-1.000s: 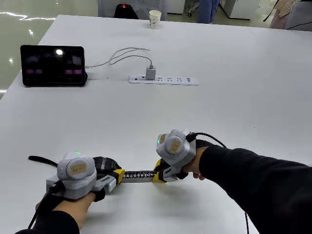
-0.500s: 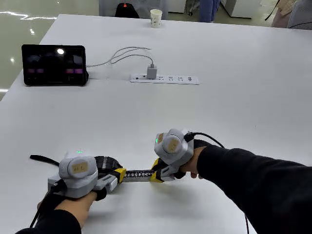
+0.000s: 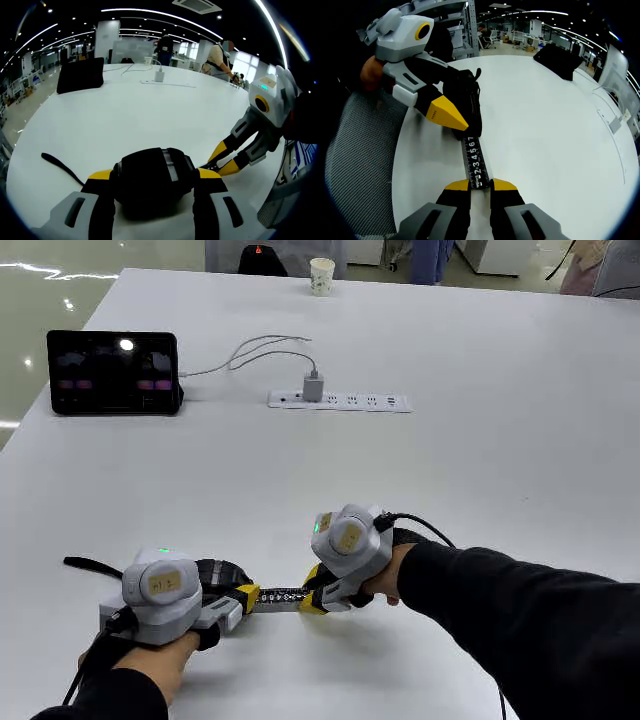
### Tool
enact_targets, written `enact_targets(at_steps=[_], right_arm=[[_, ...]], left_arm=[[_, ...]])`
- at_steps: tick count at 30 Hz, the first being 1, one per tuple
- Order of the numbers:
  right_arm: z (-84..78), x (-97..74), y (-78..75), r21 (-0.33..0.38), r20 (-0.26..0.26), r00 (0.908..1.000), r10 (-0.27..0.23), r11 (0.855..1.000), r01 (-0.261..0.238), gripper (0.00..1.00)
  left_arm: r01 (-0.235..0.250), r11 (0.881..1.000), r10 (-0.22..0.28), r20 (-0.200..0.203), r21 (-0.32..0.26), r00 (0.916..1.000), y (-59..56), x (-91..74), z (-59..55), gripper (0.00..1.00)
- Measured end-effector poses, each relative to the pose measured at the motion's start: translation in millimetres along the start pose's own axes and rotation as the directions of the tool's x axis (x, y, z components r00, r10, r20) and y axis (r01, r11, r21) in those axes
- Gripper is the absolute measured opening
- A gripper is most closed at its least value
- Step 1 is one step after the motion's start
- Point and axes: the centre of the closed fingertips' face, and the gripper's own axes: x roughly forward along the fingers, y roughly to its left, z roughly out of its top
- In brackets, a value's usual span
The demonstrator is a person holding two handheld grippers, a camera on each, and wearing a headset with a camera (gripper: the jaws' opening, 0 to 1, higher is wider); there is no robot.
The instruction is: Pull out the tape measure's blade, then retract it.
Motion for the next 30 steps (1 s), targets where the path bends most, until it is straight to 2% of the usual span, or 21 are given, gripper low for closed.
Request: enact_targets(at_steps=[13, 25, 30], right_arm=[[9.5, 5.9, 2.4, -0.004, 0.019, 0.9998, -0.001, 1.0, 0.001, 0.11], [16.8, 13.5, 5.0, -0.029, -0.007, 1.0, -0.003, 1.0, 0.003, 0.11], [19.9, 15.4, 5.2, -0.014, 0.006, 1.0, 0.0, 1.0, 0.0, 0.11]], left_arm=[[0.0, 1.0, 0.0, -0.001, -0.001, 1.0, 0.1, -0.1, 0.0, 0.58], [0.001, 1.0, -0.001, -0.002, -0.001, 1.0, -0.3, -1.1, -0.5, 0.58], [0.0, 1.0, 0.0, -0.001, -0.003, 1.0, -0.2, -0.8, -0.5, 0.58]])
